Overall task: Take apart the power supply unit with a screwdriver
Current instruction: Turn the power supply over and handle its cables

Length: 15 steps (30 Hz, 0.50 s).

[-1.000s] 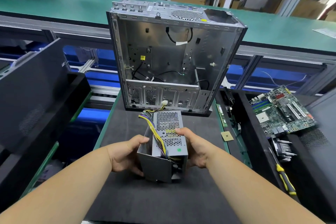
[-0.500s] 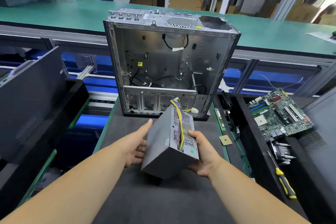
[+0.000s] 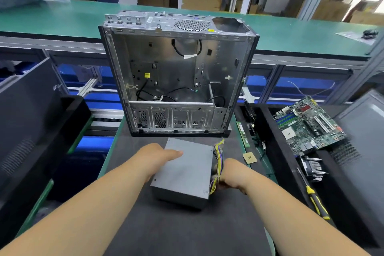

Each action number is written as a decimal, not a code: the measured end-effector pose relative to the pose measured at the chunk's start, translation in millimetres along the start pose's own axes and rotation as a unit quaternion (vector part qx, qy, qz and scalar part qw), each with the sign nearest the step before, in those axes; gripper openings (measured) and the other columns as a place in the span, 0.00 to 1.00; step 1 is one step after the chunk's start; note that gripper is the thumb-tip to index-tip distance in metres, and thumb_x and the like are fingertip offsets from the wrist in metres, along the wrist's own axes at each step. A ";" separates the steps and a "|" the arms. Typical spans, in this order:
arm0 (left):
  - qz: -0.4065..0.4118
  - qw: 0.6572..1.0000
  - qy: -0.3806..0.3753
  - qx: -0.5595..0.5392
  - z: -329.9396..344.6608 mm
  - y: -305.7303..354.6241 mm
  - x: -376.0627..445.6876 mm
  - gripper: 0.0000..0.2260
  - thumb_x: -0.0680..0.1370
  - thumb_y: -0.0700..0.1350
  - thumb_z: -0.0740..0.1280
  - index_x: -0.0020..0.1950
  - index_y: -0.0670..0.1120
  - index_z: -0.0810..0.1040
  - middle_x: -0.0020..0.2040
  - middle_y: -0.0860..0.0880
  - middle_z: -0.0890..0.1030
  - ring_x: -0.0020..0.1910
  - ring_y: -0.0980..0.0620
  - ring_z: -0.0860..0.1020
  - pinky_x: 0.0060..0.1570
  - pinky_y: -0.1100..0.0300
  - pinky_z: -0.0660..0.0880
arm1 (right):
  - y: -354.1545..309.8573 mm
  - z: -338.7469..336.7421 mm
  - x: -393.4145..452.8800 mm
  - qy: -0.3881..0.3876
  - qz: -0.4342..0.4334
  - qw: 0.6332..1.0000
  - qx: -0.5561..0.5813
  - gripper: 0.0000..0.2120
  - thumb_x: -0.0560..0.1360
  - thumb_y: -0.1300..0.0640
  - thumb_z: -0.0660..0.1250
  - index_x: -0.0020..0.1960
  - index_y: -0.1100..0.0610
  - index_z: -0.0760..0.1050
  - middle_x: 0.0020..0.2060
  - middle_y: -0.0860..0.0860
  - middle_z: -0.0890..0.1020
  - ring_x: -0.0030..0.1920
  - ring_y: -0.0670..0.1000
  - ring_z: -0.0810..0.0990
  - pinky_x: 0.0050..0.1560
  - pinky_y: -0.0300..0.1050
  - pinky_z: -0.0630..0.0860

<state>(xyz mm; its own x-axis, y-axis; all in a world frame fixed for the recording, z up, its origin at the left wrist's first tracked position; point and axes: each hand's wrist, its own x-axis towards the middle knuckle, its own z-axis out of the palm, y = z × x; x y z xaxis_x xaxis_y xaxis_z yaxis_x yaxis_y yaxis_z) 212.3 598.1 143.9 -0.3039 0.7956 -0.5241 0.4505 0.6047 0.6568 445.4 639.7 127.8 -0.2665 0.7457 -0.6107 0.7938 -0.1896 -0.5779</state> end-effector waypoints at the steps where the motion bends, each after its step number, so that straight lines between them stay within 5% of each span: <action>1: 0.009 0.999 -0.002 0.054 2.2 5.4 -2.5 0.29 0.70 0.65 0.70 0.58 0.42 0.77 0.57 0.47 0.79 0.45 0.50 0.78 0.37 0.59 0.70 | 1.2 -6.1 1.7 0.007 0.023 1.000 -0.002 0.11 0.74 0.71 0.63 0.36 0.59 0.72 0.35 0.56 0.79 0.34 0.53 0.78 0.37 0.40 0.77; 4: 0.016 0.990 0.009 0.141 4.4 12.5 -9.2 0.28 0.72 0.64 0.68 0.61 0.43 0.77 0.57 0.47 0.77 0.42 0.50 0.78 0.34 0.60 0.69 | 0.2 -22.2 -1.5 0.059 0.085 0.995 0.006 0.11 0.78 0.66 0.63 0.38 0.58 0.71 0.35 0.55 0.79 0.34 0.53 0.81 0.38 0.41 0.81; 6: 0.017 0.989 0.017 0.145 1.5 11.9 -12.4 0.23 0.74 0.62 0.67 0.58 0.45 0.77 0.59 0.47 0.75 0.44 0.49 0.77 0.37 0.59 0.69 | 0.5 -31.3 -2.4 0.163 0.062 0.984 -0.037 0.12 0.79 0.61 0.60 0.36 0.55 0.68 0.35 0.53 0.77 0.38 0.56 0.78 0.40 0.43 0.77; 9: 0.023 0.989 0.013 0.144 -3.0 8.8 -16.1 0.17 0.77 0.59 0.66 0.47 0.44 0.77 0.47 0.48 0.77 0.42 0.49 0.74 0.34 0.58 0.65 | -5.6 -31.0 -8.0 0.273 -0.013 0.962 -0.010 0.08 0.76 0.58 0.59 0.38 0.53 0.68 0.37 0.51 0.77 0.36 0.53 0.76 0.35 0.45 0.70; 12: 0.022 0.988 0.015 0.149 -5.6 8.6 -19.9 0.17 0.78 0.57 0.65 0.53 0.44 0.79 0.47 0.49 0.78 0.43 0.50 0.75 0.36 0.59 0.67 | -20.2 -14.1 -4.2 0.177 0.003 0.981 0.078 0.07 0.77 0.60 0.58 0.45 0.58 0.75 0.34 0.54 0.82 0.29 0.51 0.82 0.35 0.48 0.82; 15: 0.014 0.987 0.018 0.160 -4.7 8.5 -20.6 0.17 0.77 0.57 0.64 0.53 0.44 0.79 0.49 0.48 0.79 0.44 0.49 0.75 0.39 0.58 0.68 | -29.1 -1.2 1.8 0.104 0.087 0.977 0.167 0.09 0.80 0.63 0.58 0.43 0.63 0.72 0.32 0.57 0.79 0.24 0.50 0.80 0.28 0.42 0.79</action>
<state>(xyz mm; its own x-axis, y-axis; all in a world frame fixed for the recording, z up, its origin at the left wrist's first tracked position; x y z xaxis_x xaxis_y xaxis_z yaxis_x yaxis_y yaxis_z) 218.4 587.1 162.9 -0.3146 0.8167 -0.4838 0.6996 0.5440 0.4634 422.5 647.4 144.2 0.0007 0.7907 -0.6122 0.5855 -0.4965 -0.6408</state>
